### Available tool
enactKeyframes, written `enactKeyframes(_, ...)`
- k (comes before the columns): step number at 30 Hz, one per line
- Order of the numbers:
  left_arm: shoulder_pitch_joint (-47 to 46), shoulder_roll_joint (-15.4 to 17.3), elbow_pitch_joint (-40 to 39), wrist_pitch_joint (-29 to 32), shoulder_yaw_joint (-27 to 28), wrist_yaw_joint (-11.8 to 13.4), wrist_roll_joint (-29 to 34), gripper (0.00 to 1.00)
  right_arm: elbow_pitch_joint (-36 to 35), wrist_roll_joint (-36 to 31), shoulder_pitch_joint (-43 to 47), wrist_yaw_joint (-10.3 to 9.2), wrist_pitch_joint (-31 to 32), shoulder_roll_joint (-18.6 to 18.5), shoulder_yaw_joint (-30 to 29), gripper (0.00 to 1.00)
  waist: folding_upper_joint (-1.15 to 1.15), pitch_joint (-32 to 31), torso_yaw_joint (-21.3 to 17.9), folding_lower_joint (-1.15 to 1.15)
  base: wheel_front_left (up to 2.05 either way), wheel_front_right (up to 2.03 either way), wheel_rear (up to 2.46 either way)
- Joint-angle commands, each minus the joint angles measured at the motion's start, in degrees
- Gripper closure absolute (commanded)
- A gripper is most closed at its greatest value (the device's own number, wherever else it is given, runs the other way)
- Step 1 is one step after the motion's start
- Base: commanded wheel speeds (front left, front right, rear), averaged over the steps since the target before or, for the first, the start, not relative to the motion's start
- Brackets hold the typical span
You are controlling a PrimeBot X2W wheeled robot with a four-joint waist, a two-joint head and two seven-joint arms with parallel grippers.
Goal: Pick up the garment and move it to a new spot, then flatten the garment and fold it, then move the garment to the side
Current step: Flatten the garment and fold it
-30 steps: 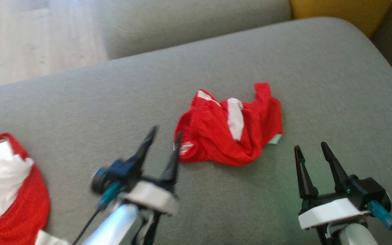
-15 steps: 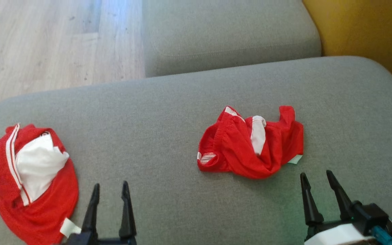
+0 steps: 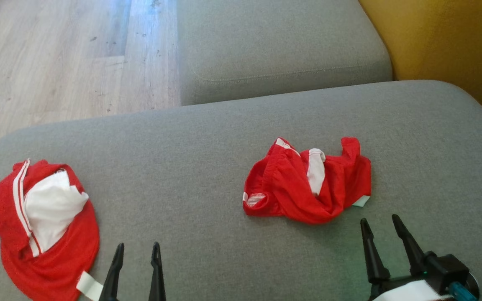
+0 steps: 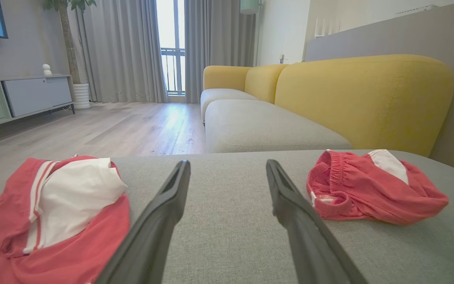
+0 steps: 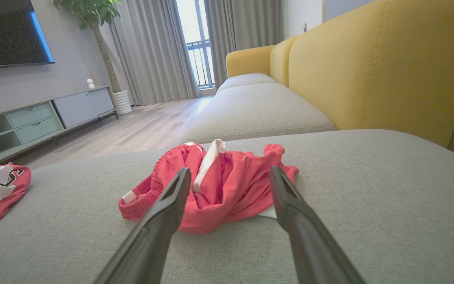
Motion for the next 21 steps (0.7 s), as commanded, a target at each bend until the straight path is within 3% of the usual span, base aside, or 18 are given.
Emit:
enactKeyframes(1, -1.8, -0.7, -2.0, -0.5, 2.4, -0.1, 0.5, 0.00, -1.9, -0.1, -1.3, -0.04, -0.6, -0.2, 1.8, 0.00, 0.00, -0.2, 0.1, 0.00, 0.00, 0.00, 0.00)
enactKeyframes(21, -1.5, -0.9, -1.3, -0.5, 2.4, 0.0, -0.4, 0.00, -1.4, 0.0, -0.9, -0.04, -0.6, -0.2, 3.1, 0.00, 0.00, -1.0, 0.4, 0.00, 0.00, 0.00, 0.00)
